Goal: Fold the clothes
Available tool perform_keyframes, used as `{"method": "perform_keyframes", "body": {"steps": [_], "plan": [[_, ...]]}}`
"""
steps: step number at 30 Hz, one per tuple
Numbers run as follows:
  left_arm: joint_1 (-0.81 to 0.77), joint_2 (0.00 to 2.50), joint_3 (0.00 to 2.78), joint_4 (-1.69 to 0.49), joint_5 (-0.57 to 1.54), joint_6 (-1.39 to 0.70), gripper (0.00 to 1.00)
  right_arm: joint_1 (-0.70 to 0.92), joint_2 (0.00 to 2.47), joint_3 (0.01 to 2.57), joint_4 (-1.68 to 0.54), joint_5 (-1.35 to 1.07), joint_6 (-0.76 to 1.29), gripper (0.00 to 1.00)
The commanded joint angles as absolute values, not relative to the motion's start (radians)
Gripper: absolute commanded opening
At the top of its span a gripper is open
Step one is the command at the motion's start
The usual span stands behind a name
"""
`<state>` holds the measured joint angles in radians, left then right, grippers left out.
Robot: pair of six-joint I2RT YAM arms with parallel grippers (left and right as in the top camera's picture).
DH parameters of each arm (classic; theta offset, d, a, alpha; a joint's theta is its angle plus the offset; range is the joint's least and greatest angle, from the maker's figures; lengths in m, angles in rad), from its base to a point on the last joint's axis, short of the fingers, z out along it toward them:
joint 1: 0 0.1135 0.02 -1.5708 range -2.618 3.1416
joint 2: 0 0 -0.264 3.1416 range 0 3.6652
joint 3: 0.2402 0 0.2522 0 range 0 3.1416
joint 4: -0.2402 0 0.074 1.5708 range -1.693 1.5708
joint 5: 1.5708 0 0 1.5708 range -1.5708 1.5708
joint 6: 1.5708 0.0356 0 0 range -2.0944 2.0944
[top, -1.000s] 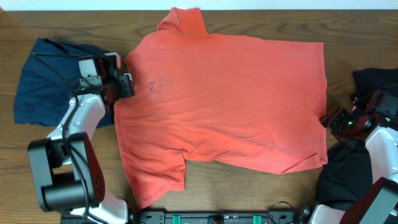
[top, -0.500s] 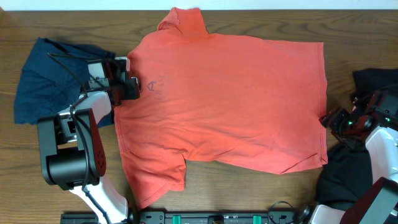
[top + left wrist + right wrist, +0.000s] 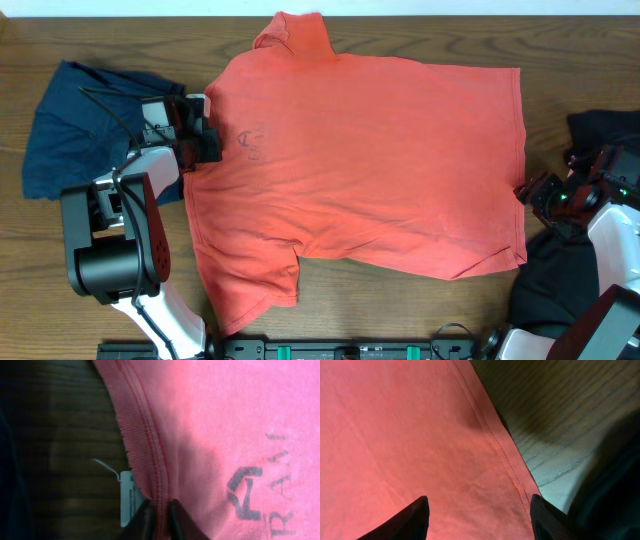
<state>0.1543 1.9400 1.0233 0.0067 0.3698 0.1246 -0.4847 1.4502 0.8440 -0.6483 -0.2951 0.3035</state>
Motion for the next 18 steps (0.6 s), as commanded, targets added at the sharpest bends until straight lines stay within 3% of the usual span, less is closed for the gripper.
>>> {"method": "perform_keyframes", "body": {"steps": [1, 14, 18], "plan": [[0.154, 1.945, 1.039, -0.002, 0.382, 0.104, 0.09, -0.477, 1.448, 0.855, -0.646, -0.292, 0.31, 0.63], [0.155, 1.842, 1.06, -0.045, 0.388, 0.06, 0.06, -0.477, 1.448, 0.855, -0.624, -0.284, 0.309, 0.64], [0.155, 1.84, 1.06, -0.07, 0.484, 0.057, 0.06, -0.477, 1.449, 0.855, -0.618, -0.284, 0.309, 0.64]]}}
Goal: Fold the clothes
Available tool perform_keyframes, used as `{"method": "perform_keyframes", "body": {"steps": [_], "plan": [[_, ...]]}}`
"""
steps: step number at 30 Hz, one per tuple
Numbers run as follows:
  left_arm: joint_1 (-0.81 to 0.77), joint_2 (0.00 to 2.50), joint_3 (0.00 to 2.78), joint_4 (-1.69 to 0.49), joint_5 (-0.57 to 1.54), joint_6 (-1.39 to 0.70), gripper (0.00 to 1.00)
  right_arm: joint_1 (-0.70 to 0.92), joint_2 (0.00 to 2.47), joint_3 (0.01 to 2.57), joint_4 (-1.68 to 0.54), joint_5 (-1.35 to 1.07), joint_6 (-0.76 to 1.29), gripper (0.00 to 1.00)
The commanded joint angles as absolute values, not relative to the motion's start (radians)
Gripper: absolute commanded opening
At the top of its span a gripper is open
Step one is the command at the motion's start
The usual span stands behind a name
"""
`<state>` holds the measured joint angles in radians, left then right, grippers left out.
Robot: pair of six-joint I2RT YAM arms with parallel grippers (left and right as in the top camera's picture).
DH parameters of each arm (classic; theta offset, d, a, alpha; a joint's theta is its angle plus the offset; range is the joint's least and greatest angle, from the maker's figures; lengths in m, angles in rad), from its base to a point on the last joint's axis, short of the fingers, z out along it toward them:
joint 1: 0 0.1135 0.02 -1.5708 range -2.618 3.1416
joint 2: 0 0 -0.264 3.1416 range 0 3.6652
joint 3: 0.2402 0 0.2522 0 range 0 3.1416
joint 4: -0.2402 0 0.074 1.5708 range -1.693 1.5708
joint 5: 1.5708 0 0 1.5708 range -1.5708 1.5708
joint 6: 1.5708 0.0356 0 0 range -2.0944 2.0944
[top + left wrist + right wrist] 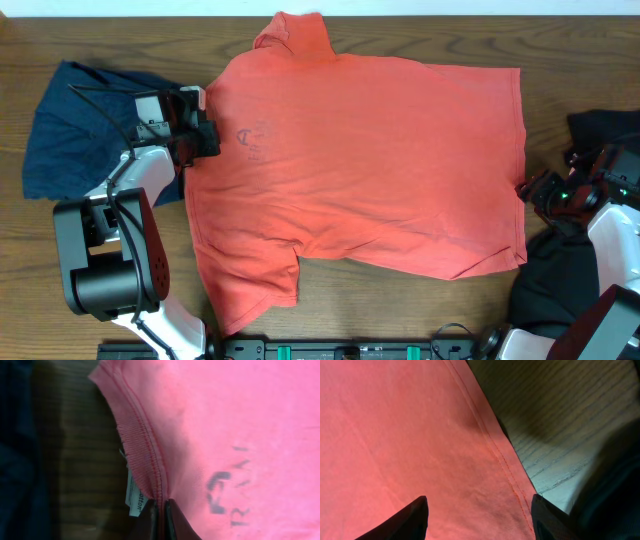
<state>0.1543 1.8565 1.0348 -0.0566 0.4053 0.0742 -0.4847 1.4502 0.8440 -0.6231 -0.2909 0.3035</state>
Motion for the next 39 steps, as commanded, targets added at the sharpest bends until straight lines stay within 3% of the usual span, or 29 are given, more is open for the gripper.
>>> {"method": "perform_keyframes", "body": {"steps": [1, 13, 14, 16, 19, 24, 31, 32, 35, 39], "plan": [[0.155, 1.84, 1.06, -0.073, 0.506, 0.05, 0.06, -0.477, 1.449, 0.855, -0.617, -0.283, 0.309, 0.64], [0.144, 1.842, 1.056, -0.134, 0.59, 0.04, 0.07, -0.477, 1.449, 0.855, -0.617, -0.268, 0.31, 0.66], [0.144, 1.842, 1.056, -0.134, 0.583, 0.04, 0.12, -0.477, 1.449, 0.855, -0.617, -0.268, 0.31, 0.66], [0.144, 1.842, 1.056, -0.126, 0.542, 0.041, 0.39, -0.477, 1.449, 0.855, -0.62, -0.268, 0.31, 0.66], [0.144, 1.842, 1.056, -0.122, 0.447, 0.054, 0.46, -0.477, 1.449, 0.855, -0.622, -0.268, 0.31, 0.65], [0.144, 1.851, 1.055, -0.123, 0.38, 0.082, 0.49, -0.477, 1.449, 0.855, -0.624, -0.269, 0.31, 0.64], [0.144, 1.909, 1.055, -0.107, 0.38, 0.101, 0.47, -0.477, 1.449, 0.855, -0.628, -0.269, 0.31, 0.63], [0.144, 1.916, 1.055, -0.102, 0.38, 0.101, 0.43, -0.477, 1.449, 0.855, -0.63, -0.269, 0.31, 0.63], [0.144, 1.914, 1.057, -0.095, 0.382, 0.089, 0.09, -0.477, 1.449, 0.855, -0.636, -0.269, 0.31, 0.63], [0.153, 1.895, 1.069, -0.096, 0.383, 0.084, 0.06, -0.477, 1.449, 0.855, -0.636, -0.268, 0.31, 0.63]]}}
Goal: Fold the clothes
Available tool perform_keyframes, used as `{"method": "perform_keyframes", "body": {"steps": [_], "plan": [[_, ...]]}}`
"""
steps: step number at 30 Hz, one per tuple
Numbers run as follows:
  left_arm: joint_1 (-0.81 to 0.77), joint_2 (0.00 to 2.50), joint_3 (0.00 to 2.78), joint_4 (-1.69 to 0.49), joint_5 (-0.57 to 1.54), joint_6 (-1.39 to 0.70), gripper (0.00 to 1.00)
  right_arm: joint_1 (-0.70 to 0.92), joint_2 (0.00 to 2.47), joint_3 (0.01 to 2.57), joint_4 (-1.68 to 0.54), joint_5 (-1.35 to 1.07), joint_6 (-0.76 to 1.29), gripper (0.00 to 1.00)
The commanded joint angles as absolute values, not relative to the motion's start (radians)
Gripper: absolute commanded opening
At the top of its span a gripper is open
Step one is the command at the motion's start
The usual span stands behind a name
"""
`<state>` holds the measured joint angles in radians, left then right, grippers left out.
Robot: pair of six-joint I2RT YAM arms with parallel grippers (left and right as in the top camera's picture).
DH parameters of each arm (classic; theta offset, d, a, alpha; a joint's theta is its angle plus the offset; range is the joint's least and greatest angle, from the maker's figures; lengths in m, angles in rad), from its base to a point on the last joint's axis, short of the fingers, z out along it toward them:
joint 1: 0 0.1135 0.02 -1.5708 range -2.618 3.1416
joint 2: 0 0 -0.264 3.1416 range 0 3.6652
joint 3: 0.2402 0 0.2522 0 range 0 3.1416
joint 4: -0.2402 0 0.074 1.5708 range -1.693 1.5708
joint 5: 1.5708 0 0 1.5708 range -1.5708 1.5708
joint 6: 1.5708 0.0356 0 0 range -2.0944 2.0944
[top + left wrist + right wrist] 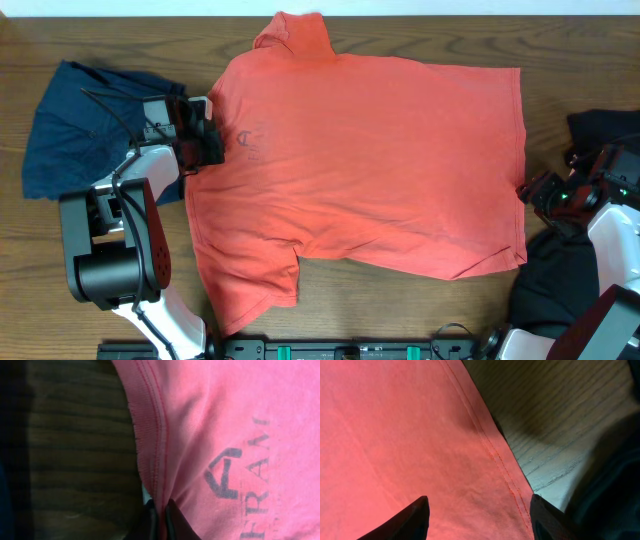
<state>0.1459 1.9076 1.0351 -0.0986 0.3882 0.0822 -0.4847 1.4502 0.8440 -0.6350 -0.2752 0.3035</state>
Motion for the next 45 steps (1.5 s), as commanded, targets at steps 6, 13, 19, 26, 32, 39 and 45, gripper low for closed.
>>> {"method": "perform_keyframes", "body": {"steps": [6, 13, 19, 26, 32, 39, 45], "plan": [[0.207, 1.832, 1.093, -0.088, 0.326, 0.034, 0.06, -0.477, 1.454, 0.855, -0.635, -0.228, 0.31, 0.66], [0.237, 1.818, 1.093, -0.097, 0.323, 0.024, 0.06, -0.477, 1.481, 0.855, -0.612, -0.209, 0.286, 0.67], [0.237, 1.818, 1.093, -0.097, 0.324, 0.005, 0.06, -0.477, 1.548, 0.855, -0.496, -0.209, 0.261, 0.66], [0.237, 1.818, 1.093, -0.118, 0.323, 0.005, 0.06, -0.476, 1.691, 0.855, -0.365, -0.218, 0.305, 0.31], [0.237, 1.818, 1.093, -0.119, 0.323, 0.002, 0.06, -0.443, 1.806, 0.855, -0.332, -0.307, 0.321, 0.16], [0.237, 1.818, 1.093, -0.121, 0.324, 0.002, 0.07, -0.371, 1.849, 0.856, -0.321, -0.34, 0.263, 0.13], [0.237, 1.818, 1.093, -0.128, 0.323, 0.002, 0.07, -0.367, 1.831, 0.857, -0.292, -0.424, 0.207, 0.12]]}}
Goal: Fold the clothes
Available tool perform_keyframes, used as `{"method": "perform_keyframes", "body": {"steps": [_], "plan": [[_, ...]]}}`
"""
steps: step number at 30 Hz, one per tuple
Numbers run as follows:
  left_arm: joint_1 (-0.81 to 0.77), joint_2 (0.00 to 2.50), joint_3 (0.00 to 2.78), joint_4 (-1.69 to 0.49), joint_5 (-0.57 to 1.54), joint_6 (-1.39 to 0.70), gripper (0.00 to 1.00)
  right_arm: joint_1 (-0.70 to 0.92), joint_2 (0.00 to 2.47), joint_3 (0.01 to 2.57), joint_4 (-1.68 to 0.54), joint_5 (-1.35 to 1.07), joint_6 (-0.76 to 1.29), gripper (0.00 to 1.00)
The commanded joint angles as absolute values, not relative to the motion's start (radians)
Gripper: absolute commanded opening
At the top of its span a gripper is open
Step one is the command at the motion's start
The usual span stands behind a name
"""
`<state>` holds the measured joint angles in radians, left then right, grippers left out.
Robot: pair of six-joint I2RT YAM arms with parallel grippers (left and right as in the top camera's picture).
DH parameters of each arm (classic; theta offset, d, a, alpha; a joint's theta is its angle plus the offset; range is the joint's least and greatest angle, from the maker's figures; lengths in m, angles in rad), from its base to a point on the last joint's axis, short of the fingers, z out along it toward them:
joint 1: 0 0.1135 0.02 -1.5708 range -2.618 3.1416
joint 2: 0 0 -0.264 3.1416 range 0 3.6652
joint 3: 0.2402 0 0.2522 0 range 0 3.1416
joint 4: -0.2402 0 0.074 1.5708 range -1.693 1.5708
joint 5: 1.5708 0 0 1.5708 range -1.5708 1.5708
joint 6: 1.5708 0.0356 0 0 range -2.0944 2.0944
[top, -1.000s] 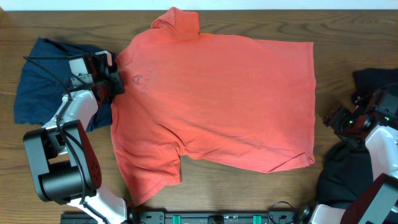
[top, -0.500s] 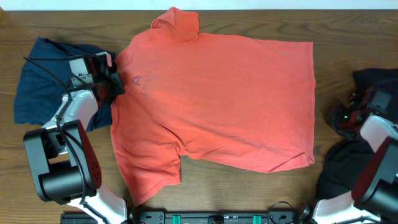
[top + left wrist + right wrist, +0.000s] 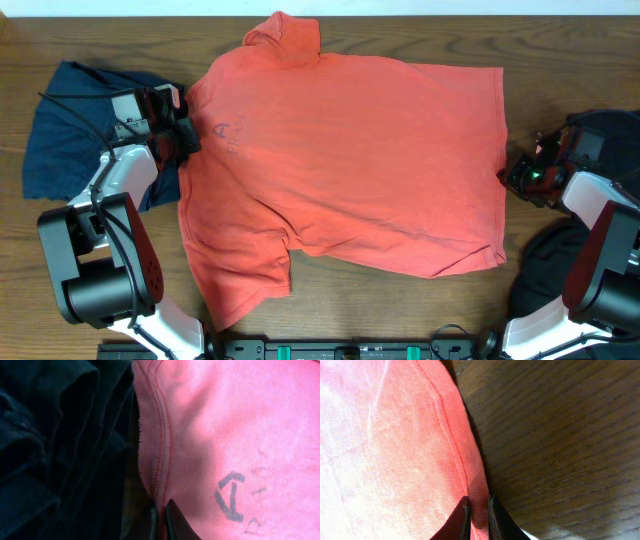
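Observation:
A red-orange polo shirt (image 3: 340, 160) lies spread flat on the wooden table, with its collar at the left and its hem at the right. My left gripper (image 3: 183, 140) is shut on the ribbed neck edge (image 3: 152, 455), beside a dark printed logo (image 3: 230, 502). That left gripper (image 3: 160, 512) pinches the cloth tight. My right gripper (image 3: 507, 178) is at the shirt's right edge, and in the right wrist view this gripper (image 3: 479, 510) is shut on the stitched hem (image 3: 455, 455).
A crumpled navy garment (image 3: 70, 120) lies at the left, and the shirt's neck edge now rests on its dark folds (image 3: 55, 445). A black garment (image 3: 605, 130) is heaped at the right behind the right arm. Bare wood (image 3: 560, 435) shows beyond the hem.
My right gripper, open astride the hem before, is now shut on it. The whole shirt sits further left, and the left gripper has moved left and up so the neck edge overlaps the navy garment.
At first the left gripper was closing on the neck edge and the right one stood open over the hem. The left gripper then held the neck edge shut through small shifts while the right stayed open. Now both are shut on the shirt, which has shifted left.

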<state>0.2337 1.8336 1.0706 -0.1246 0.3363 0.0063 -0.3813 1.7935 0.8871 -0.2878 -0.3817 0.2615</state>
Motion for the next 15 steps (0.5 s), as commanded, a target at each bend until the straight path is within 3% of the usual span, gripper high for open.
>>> {"method": "perform_keyframes", "body": {"steps": [1, 5, 8, 15], "plan": [[0.237, 1.818, 1.093, -0.128, 0.323, 0.001, 0.07, -0.367, 1.829, 0.857, -0.282, -0.468, 0.181, 0.12], [0.237, 1.818, 1.093, -0.128, 0.323, -0.006, 0.07, -0.367, 1.827, 0.857, -0.253, -0.57, 0.147, 0.1], [0.237, 1.818, 1.093, -0.131, 0.324, -0.014, 0.07, -0.367, 1.827, 0.857, -0.245, -0.606, 0.148, 0.02], [0.237, 1.818, 1.093, -0.134, 0.324, -0.019, 0.07, -0.368, 1.798, 0.857, -0.244, -0.673, 0.084, 0.01]]}}
